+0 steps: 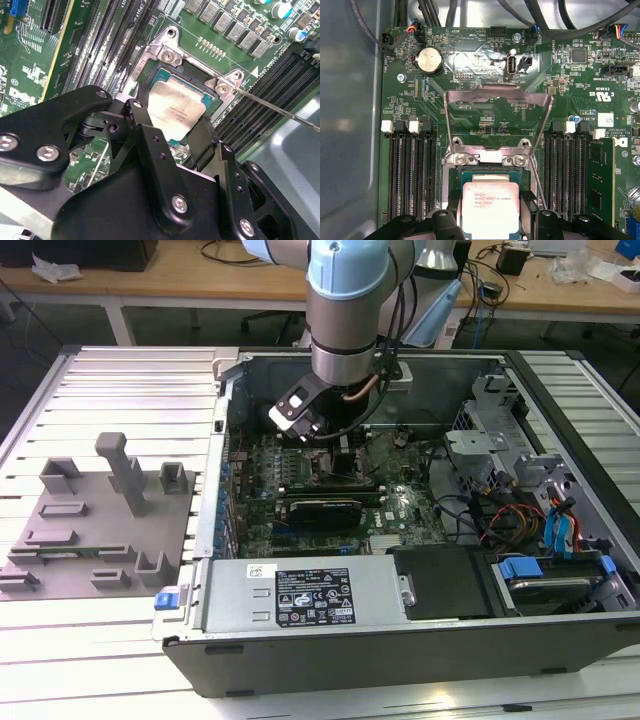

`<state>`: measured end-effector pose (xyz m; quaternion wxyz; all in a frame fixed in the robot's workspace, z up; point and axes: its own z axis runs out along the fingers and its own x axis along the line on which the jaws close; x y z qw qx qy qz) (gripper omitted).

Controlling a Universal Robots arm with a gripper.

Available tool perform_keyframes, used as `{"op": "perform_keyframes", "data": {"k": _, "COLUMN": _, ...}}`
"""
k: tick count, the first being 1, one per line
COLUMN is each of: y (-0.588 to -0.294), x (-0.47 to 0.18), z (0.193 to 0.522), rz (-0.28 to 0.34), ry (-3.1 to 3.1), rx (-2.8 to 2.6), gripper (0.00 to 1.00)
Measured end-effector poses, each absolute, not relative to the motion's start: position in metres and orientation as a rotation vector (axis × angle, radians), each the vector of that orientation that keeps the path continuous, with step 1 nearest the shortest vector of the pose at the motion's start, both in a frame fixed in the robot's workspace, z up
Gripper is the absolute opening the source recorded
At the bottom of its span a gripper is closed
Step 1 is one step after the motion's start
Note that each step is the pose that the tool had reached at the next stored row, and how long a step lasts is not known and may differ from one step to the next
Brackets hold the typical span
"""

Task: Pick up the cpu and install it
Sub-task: 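Place the cpu into insertion slot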

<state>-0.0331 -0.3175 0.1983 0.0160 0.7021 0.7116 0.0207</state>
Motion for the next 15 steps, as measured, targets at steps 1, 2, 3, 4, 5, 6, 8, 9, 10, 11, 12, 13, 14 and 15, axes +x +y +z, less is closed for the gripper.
{"op": "perform_keyframes", "data": {"k": 1, "y": -0.3176, "x": -0.0332, "z": 0.1982, "rz": 0.064, "ry": 2.213, "rx": 2.184, "gripper": 0.55}}
{"op": "perform_keyframes", "data": {"k": 2, "y": -0.3177, "x": -0.0333, "z": 0.1980, "rz": 0.064, "ry": 2.212, "rx": 2.184, "gripper": 0.55}}
{"op": "perform_keyframes", "data": {"k": 3, "y": -0.3177, "x": -0.0333, "z": 0.1977, "rz": 0.064, "ry": 2.212, "rx": 2.185, "gripper": 0.55}}
{"op": "perform_keyframes", "data": {"k": 4, "y": -0.3177, "x": -0.0333, "z": 0.1975, "rz": 0.063, "ry": 2.209, "rx": 2.187, "gripper": 0.55}}
{"op": "perform_keyframes", "data": {"k": 5, "y": -0.3177, "x": -0.0332, "z": 0.1973, "rz": 0.063, "ry": 2.206, "rx": 2.190, "gripper": 0.55}}
{"op": "perform_keyframes", "data": {"k": 6, "y": -0.3176, "x": -0.0332, "z": 0.1972, "rz": 0.064, "ry": 2.204, "rx": 2.192, "gripper": 0.55}}
{"op": "perform_keyframes", "data": {"k": 8, "y": -0.3177, "x": -0.0332, "z": 0.1969, "rz": 0.063, "ry": 2.201, "rx": 2.195, "gripper": 0.55}}
{"op": "perform_keyframes", "data": {"k": 9, "y": -0.3176, "x": -0.0332, "z": 0.1966, "rz": 0.063, "ry": 2.191, "rx": 2.205, "gripper": 0.55}}
{"op": "perform_keyframes", "data": {"k": 10, "y": -0.3177, "x": -0.0331, "z": 0.1965, "rz": 0.063, "ry": 2.184, "rx": 2.212, "gripper": 0.55}}
{"op": "perform_keyframes", "data": {"k": 11, "y": -0.3177, "x": -0.0331, "z": 0.1964, "rz": 0.063, "ry": 2.181, "rx": 2.215, "gripper": 0.55}}
{"op": "perform_keyframes", "data": {"k": 12, "y": -0.3177, "x": -0.0331, "z": 0.1963, "rz": 0.063, "ry": 2.180, "rx": 2.215, "gripper": 0.55}}
{"op": "perform_keyframes", "data": {"k": 13, "y": -0.3176, "x": -0.0331, "z": 0.1962, "rz": 0.063, "ry": 2.180, "rx": 2.215, "gripper": 0.55}}
{"op": "perform_keyframes", "data": {"k": 14, "y": -0.3177, "x": -0.0331, "z": 0.1962, "rz": 0.063, "ry": 2.180, "rx": 2.215, "gripper": 0.55}}
{"op": "perform_keyframes", "data": {"k": 15, "y": -0.3176, "x": -0.0331, "z": 0.1960, "rz": 0.063, "ry": 2.180, "rx": 2.215, "gripper": 0.55}}
